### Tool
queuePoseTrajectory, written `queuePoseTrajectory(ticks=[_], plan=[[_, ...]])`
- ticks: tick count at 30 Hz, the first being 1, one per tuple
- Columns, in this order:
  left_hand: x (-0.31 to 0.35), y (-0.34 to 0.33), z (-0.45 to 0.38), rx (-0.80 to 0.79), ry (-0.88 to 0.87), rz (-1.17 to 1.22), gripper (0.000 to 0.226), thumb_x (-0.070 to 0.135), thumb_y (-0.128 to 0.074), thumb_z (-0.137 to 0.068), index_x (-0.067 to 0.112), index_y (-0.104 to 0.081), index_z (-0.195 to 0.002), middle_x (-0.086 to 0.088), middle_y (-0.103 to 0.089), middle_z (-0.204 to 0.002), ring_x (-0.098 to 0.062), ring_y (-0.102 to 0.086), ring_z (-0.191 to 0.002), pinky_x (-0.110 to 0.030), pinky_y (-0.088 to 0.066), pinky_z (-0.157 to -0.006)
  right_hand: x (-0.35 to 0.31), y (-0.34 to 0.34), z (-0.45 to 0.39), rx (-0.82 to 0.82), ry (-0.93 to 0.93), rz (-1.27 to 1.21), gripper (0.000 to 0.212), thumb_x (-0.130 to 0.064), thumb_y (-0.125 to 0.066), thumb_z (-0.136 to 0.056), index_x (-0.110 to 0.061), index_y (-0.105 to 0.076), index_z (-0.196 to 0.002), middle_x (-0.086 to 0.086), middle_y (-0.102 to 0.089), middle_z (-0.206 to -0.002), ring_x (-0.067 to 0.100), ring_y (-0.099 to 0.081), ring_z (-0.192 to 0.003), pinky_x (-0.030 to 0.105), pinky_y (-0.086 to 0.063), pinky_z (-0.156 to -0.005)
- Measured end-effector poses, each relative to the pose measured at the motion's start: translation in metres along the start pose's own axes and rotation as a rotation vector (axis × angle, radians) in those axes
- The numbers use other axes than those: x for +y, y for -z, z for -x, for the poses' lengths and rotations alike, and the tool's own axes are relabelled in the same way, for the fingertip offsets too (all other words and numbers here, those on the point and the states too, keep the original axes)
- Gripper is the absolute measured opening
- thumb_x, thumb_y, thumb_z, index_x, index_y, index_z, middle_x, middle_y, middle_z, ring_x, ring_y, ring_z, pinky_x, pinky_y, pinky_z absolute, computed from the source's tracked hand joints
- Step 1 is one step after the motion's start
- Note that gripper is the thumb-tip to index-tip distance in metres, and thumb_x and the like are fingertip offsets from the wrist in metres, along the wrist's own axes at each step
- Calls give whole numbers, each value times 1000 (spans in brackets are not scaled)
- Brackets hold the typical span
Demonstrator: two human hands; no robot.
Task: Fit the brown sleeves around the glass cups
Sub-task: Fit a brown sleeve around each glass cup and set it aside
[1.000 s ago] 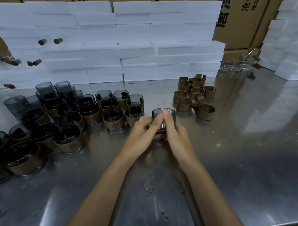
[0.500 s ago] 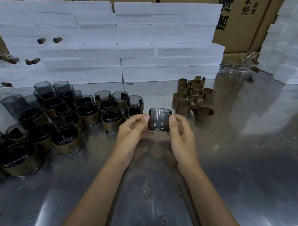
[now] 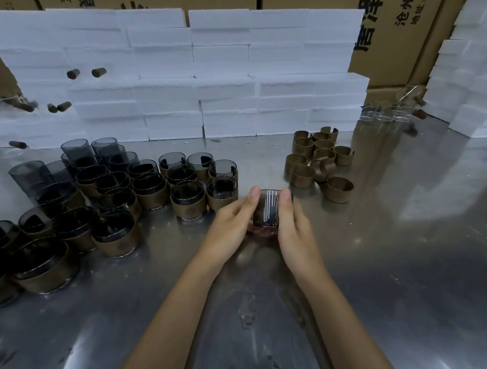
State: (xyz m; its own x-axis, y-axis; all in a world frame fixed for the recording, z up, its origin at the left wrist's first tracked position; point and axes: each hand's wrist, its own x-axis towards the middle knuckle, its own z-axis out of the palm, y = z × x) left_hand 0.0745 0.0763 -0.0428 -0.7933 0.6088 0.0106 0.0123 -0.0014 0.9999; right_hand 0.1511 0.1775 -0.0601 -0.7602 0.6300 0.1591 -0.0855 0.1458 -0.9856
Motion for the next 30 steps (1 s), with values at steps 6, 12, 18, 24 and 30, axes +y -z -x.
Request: queuePoseTrajectory(ticks=[6,12,18,24,30], plan=[[-2,5,-5,66,-23,122,39,43,-58,-98,10,-75,-110,-12,-78,-105,-18,-73,-91,-27,-56,-75,4,2,-3,88,49,-20,36,-47,-33,-109,-37,-68,-112,-15,-74,-104,0,-68,-104,19,-51,-90],[3,9,-5,6,8,230,27,25,-53,-104,18,-78,-112,-4,-78,-114,-14,-73,-107,-24,-57,-84,2,6,-5,73,-22,-167,39,-44,-47,-105,-25,-62,-135,-3,-68,-130,11,-65,-120,41,-54,-105],[2,-1,-2,-100,-9,208,33,10,-48,-105,20,-68,-129,2,-73,-128,-9,-68,-118,-28,-47,-109,-8,14,-5,-66,-250,-596,54,-50,-44,-104,-6,-66,-125,17,-76,-113,35,-74,-104,34,-63,-82],[3,-4,3,-82,-15,239,59,31,-74,-82,8,-62,-135,-4,-76,-119,-16,-69,-117,-27,-49,-108,-7,8,-4,-91,-162,-572,47,-37,-49,-105,-2,-61,-133,17,-71,-127,28,-68,-120,46,-54,-104],[5,-2,1,30,60,362,63,37,-67,-91,-8,-60,-133,-30,-65,-130,-40,-63,-124,-45,-49,-108,-10,2,3,-60,-94,-375,44,-32,-70,-92,-16,-63,-133,8,-72,-121,15,-74,-105,36,-62,-88]])
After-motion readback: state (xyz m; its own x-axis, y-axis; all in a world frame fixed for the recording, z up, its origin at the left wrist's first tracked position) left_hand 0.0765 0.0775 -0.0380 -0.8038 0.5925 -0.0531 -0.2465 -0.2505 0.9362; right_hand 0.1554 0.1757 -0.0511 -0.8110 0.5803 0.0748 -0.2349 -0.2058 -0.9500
